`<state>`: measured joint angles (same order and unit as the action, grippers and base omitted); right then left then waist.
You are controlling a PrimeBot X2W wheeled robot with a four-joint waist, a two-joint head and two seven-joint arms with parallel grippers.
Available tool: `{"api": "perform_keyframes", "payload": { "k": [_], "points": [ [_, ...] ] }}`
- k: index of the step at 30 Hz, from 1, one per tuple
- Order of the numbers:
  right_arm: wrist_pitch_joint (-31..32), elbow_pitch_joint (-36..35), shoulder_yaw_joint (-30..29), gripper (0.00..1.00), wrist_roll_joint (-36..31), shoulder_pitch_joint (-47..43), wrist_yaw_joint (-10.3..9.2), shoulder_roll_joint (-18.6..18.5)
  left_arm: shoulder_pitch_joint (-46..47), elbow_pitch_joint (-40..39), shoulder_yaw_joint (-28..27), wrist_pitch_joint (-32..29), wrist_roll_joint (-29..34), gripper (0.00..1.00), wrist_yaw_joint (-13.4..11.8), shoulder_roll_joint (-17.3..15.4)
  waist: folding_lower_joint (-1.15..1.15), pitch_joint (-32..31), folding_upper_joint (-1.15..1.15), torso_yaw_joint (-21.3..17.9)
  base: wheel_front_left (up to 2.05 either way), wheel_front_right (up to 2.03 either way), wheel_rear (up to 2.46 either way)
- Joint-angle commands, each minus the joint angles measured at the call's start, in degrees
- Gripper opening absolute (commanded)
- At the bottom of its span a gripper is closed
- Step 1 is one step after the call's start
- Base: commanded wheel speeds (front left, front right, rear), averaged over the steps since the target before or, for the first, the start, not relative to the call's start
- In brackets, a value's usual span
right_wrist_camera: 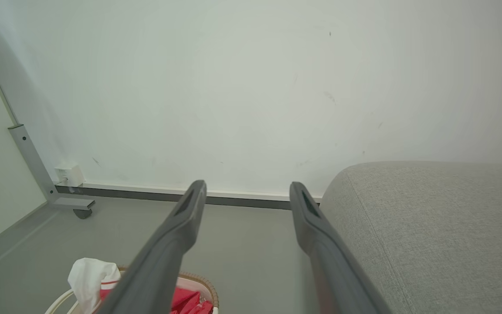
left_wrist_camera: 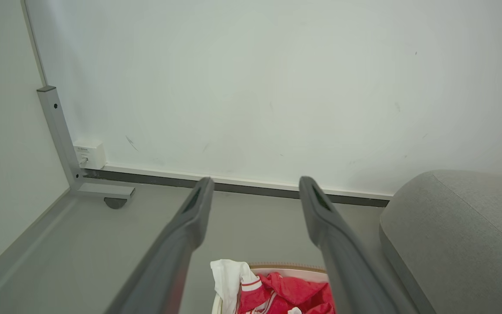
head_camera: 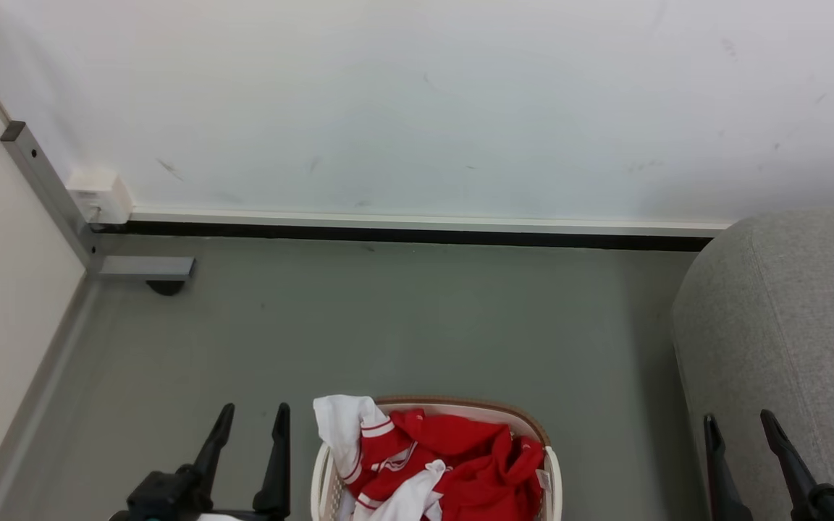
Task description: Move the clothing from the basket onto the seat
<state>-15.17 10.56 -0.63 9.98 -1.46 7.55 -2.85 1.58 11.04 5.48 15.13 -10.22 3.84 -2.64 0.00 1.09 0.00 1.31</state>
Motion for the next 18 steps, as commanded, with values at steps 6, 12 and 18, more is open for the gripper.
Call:
{"api": "perform_keyframes", "payload": {
  "k": [6,12,18],
  "points": [
    [0.03,-1.16,-0.21,1.00,-0.75,1.59,-0.12,-0.08,1.58,0.08,0.50,0.04,0.94,1.00,0.76,-0.42,0.00,2.55,0.00,-1.78,0.00,0.00,0.00],
    [0.03,-2.26,0.01,1.00,-1.14,3.27,-0.12,-0.08,5.04,0.95,1.78,0.04,1.87,1.00,1.60,-0.40,0.00,6.56,0.00,-3.41,0.00,0.00,0.00],
    [0.03,-4.38,0.24,1.00,-2.36,7.33,-0.12,-0.08,12.22,7.04,6.64,0.03,3.98,1.00,3.06,-0.49,0.00,15.17,0.00,-5.24,0.00,0.00,0.00]
  ]
}}
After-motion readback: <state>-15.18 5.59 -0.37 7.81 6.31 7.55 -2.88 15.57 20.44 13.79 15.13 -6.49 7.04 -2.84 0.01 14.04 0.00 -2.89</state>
